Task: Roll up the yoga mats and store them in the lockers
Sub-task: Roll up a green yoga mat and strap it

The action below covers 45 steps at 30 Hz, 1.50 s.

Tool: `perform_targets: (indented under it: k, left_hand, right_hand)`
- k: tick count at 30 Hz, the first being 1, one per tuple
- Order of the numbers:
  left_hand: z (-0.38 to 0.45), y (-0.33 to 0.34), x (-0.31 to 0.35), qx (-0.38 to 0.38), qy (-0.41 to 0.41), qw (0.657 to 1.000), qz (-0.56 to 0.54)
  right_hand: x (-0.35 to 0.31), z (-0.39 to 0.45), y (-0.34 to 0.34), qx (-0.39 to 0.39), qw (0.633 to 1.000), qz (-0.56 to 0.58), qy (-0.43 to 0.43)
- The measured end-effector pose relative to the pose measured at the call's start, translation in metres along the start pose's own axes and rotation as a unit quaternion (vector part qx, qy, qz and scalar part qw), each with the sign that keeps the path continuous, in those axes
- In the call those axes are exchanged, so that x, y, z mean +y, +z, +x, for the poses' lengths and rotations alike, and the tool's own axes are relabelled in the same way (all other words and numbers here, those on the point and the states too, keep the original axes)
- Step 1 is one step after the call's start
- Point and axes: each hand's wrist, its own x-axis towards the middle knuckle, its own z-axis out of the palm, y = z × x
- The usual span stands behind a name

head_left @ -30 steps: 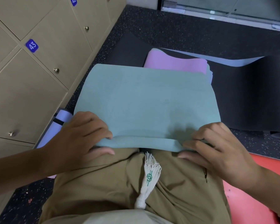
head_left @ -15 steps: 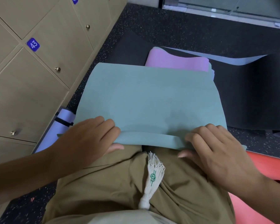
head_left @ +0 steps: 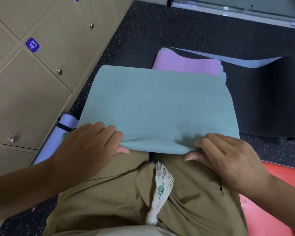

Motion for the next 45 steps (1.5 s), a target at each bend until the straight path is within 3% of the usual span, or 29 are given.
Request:
perform_targets:
  k: [5, 10, 12, 14, 16, 21, 26, 31, 34, 42, 45]
  left_hand:
    - [0.007, -0.010, -0.004, -0.010, -0.027, 1.000, -0.006]
    - [0.008, -0.016, -0.013, -0.078, -0.078, 0.992, -0.067]
    - [0.012, -0.017, -0.018, -0.113, -0.145, 0.967, -0.178]
    - [0.021, -0.019, -0.022, -0.138, -0.261, 0.908, -0.297]
    - [0.023, -0.011, -0.022, -0.158, -0.304, 0.881, -0.328]
    - [0.016, -0.004, -0.020, -0.137, -0.293, 0.894, -0.311]
    - [0.017, 0.001, -0.019, -0.097, -0.208, 0.942, -0.243]
    - [0.020, 0.005, -0.025, -0.105, -0.202, 0.904, -0.361]
    - [0.017, 0.008, -0.027, -0.095, -0.182, 0.904, -0.375]
    - [0.008, 0.013, -0.021, -0.016, -0.052, 0.960, -0.274]
    - [0.007, 0.005, -0.021, -0.028, -0.053, 0.966, -0.250]
  right_hand:
    - [0.002, 0.005, -0.003, -0.027, 0.998, 0.036, 0.048]
    - [0.005, 0.019, -0.014, -0.112, 0.970, 0.143, 0.159]
    - [0.009, 0.025, -0.017, -0.145, 0.942, 0.200, 0.228]
    - [0.012, 0.030, -0.018, -0.171, 0.917, 0.222, 0.285]
    - [0.012, 0.033, -0.018, -0.188, 0.912, 0.207, 0.299]
    - [0.009, 0.033, -0.015, -0.195, 0.939, 0.141, 0.247]
    - [0.012, 0.033, -0.007, -0.173, 0.948, 0.186, 0.189]
    - [0.018, 0.022, 0.004, -0.098, 0.962, 0.232, 0.109]
    - [0.019, 0.022, 0.007, -0.072, 0.972, 0.211, 0.071]
    - [0.016, 0.018, 0.003, -0.038, 0.993, 0.105, -0.030]
    - [0.017, 0.018, 0.001, -0.050, 0.996, 0.065, -0.046]
